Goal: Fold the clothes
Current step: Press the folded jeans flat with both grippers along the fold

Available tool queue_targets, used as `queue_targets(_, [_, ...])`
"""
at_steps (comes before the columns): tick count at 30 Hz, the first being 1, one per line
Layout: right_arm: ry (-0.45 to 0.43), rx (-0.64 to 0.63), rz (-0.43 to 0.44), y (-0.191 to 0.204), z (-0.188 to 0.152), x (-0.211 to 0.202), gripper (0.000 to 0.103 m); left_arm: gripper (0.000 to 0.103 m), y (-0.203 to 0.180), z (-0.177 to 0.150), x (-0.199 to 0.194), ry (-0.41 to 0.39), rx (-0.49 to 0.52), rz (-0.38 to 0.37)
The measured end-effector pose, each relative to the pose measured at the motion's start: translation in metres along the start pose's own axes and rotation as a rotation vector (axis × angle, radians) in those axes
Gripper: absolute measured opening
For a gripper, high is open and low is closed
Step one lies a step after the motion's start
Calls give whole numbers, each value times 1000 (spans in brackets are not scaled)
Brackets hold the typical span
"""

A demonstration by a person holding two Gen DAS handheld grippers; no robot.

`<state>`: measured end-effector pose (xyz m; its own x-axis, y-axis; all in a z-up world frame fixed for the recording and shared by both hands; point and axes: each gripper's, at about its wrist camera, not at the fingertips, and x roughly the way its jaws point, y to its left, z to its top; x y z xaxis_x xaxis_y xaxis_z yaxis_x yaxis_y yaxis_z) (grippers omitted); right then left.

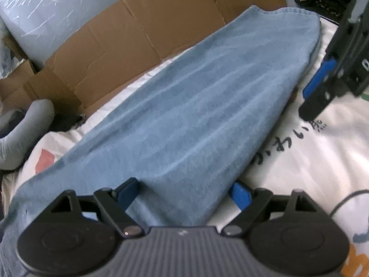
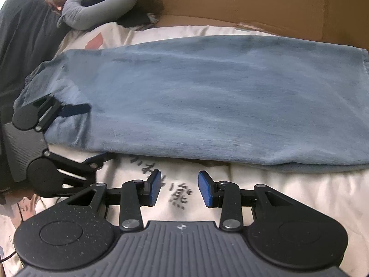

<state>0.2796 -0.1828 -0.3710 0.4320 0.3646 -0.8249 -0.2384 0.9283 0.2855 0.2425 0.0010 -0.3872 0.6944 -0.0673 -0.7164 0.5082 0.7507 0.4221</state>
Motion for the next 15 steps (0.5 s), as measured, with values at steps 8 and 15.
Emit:
queue_targets(8, [-65, -32, -22, 5, 4, -3, 42, 83, 23, 11, -29, -97, -59, -10])
queue_targets(15, [-77, -13, -70, -3, 15, 2, 42, 26, 32, 16, -26, -90, -123, -122])
